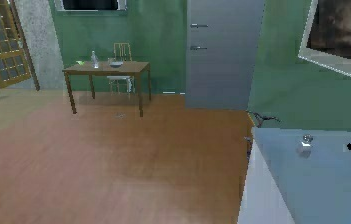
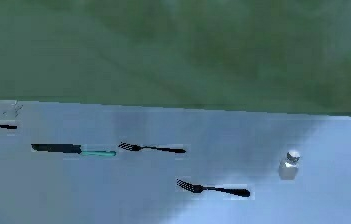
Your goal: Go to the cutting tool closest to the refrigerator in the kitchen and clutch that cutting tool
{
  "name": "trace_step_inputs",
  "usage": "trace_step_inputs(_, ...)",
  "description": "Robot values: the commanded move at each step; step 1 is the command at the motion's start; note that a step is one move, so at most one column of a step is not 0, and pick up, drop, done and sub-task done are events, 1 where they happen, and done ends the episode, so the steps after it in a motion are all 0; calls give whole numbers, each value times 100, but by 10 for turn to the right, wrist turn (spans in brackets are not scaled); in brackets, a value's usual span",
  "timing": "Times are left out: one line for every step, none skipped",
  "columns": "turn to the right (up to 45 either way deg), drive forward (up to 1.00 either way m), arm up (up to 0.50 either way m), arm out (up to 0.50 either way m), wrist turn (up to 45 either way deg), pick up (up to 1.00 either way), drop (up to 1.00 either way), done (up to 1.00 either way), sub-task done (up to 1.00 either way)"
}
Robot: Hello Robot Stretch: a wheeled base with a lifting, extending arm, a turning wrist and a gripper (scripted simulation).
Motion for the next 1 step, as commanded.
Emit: trace_step_inputs(-210, 0, 0, 0, 0, 0, 0, 0, 0)
